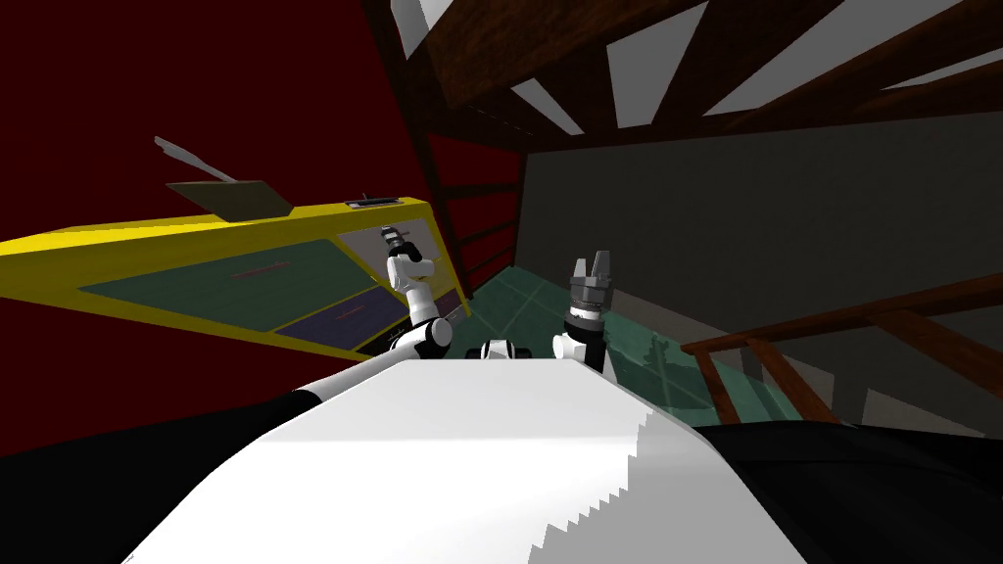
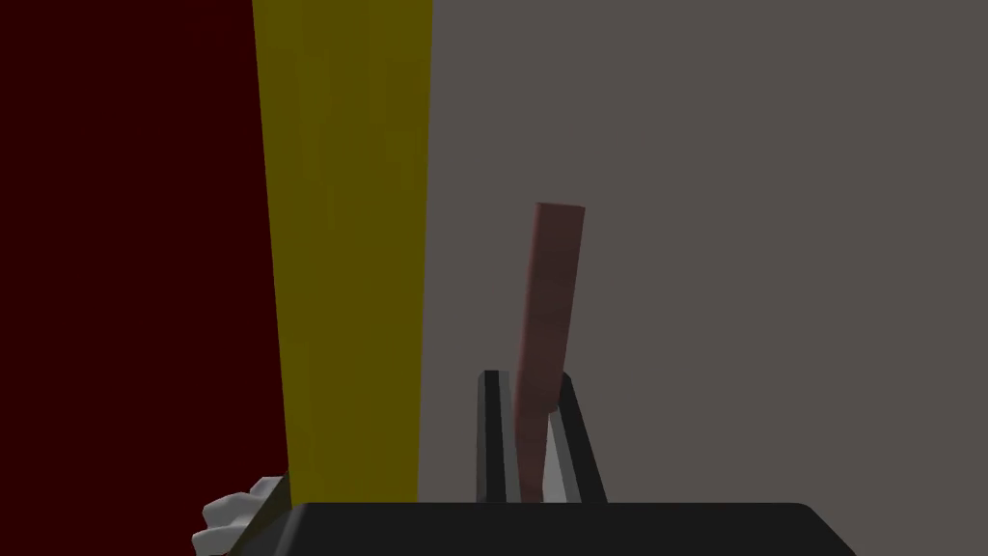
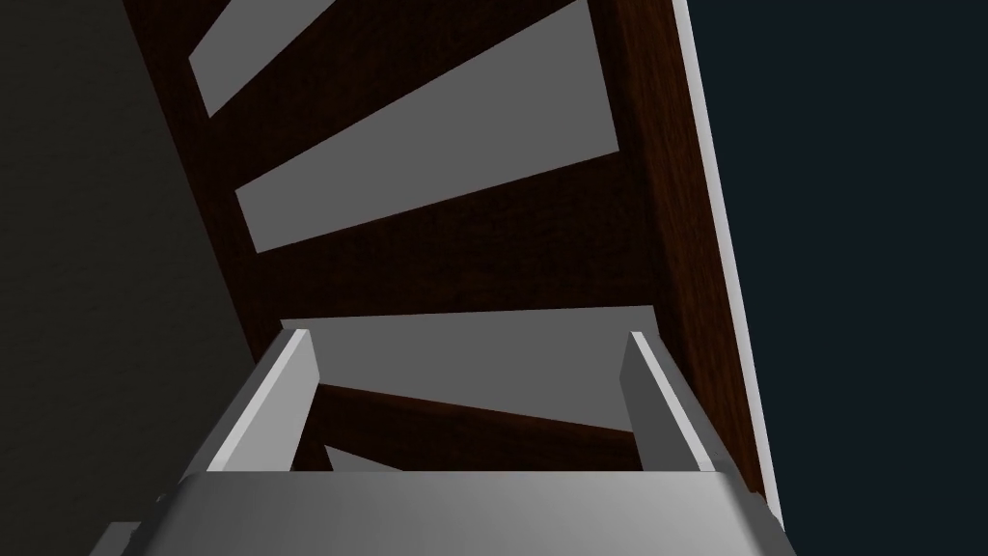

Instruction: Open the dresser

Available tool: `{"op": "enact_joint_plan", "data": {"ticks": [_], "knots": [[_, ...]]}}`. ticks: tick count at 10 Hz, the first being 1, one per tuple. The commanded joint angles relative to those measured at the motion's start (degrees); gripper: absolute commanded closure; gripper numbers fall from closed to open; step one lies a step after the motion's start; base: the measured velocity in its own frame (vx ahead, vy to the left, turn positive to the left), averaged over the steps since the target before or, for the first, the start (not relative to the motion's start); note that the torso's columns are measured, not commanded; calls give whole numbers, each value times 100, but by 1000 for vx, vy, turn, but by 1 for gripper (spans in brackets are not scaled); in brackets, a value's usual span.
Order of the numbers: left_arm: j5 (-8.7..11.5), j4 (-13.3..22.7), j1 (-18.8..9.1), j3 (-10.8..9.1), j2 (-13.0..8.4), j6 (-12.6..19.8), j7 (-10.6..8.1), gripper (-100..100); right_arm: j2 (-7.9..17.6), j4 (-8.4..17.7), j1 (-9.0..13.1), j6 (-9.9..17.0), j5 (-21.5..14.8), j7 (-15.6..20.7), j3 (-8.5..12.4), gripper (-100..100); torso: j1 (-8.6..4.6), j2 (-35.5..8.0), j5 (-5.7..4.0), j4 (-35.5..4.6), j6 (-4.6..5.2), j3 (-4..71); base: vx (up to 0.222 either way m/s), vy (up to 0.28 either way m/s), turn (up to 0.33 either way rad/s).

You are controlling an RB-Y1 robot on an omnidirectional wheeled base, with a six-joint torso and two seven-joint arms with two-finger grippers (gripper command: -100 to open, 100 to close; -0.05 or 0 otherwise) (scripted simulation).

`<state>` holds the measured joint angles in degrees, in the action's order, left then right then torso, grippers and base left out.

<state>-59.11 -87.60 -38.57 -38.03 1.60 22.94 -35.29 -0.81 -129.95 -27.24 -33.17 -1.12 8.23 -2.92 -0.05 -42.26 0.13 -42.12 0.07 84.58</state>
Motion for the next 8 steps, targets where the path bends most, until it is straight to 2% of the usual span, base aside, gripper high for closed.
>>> {"op": "enact_joint_plan", "data": {"ticks": [1, 3, 4, 5, 8], "knots": [[-238, -42, 10, 85, 68, 159, -185, 100, -1, 0, 1, 0, 0, 0, -1, 0, -6, -9, 1, -3, 6, -6, -141, -114, -53], [-457, -105, 2, 168, 109, 285, -339, 100, -1, 0, 1, 0, 0, 0, -1, 0, -3, 1, -11, -9, 7, 1, -159, -103, -76], [-390, -93, 6, 136, 92, 249, -274, 100, -1, 0, 1, 0, 0, 0, -1, 0, 2, 1, -14, -15, 5, 1, -81, -45, -25], [-614, -103, 43, 240, 105, 401, -500, 100, 0, 0, 0, 0, 0, 0, 0, 0, 21, 18, -15, -21, -10, 11, -87, -76, -82], [-900, -126, 77, 371, 102, 574, -783, 100, -1, 0, 1, 0, 0, 0, -1, 0, -12, -1, -12, -9, 11, 0, -136, -88, -88]]}}
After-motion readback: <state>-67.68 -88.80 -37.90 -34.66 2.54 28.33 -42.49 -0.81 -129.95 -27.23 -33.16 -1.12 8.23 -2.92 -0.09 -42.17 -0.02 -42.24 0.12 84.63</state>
